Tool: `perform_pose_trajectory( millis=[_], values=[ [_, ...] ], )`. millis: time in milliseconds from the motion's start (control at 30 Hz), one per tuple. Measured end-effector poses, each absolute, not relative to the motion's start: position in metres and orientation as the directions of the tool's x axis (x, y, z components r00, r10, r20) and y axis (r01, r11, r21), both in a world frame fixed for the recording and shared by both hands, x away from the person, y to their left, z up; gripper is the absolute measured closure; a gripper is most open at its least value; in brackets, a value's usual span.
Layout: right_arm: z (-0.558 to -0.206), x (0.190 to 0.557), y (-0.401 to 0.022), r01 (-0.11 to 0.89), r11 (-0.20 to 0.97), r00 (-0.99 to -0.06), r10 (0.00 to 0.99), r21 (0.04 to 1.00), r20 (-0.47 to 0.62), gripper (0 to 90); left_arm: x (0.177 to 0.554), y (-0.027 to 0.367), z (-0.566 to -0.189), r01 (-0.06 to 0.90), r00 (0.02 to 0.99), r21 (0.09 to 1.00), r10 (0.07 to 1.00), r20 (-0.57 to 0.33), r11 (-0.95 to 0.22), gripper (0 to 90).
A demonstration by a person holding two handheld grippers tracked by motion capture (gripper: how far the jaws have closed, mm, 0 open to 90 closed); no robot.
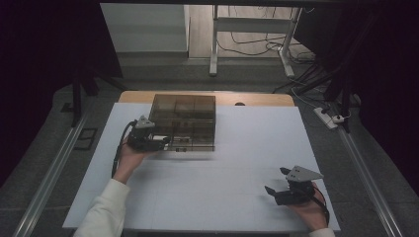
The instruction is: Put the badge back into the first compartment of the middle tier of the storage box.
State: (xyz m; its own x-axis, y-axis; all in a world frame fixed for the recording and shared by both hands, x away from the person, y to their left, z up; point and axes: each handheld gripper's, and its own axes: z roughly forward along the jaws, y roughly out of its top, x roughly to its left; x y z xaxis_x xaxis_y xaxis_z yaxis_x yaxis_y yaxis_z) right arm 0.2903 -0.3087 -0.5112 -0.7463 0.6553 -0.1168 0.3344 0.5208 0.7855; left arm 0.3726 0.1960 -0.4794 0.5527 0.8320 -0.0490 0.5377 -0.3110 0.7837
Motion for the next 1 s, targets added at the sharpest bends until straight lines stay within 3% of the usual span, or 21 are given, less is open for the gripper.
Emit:
perform_pose_trajectory(
  millis=[667, 1000],
  values=[
    [-0.511, 0.29, -0.31, 0.331, 0.514, -0.745, 0.657, 0.791, -0.115, 11.0, 0.335, 0.188, -0.468, 0.484, 0.658, 0.787, 0.752, -0.039, -0.383, 26.3],
    [-0.51, 0.289, -0.31, 0.325, 0.514, -0.745, 0.657, 0.794, -0.12, 11.0, 0.306, 0.197, -0.476, 0.482, 0.665, 0.788, 0.746, -0.044, -0.383, 25.9]
  ],
)
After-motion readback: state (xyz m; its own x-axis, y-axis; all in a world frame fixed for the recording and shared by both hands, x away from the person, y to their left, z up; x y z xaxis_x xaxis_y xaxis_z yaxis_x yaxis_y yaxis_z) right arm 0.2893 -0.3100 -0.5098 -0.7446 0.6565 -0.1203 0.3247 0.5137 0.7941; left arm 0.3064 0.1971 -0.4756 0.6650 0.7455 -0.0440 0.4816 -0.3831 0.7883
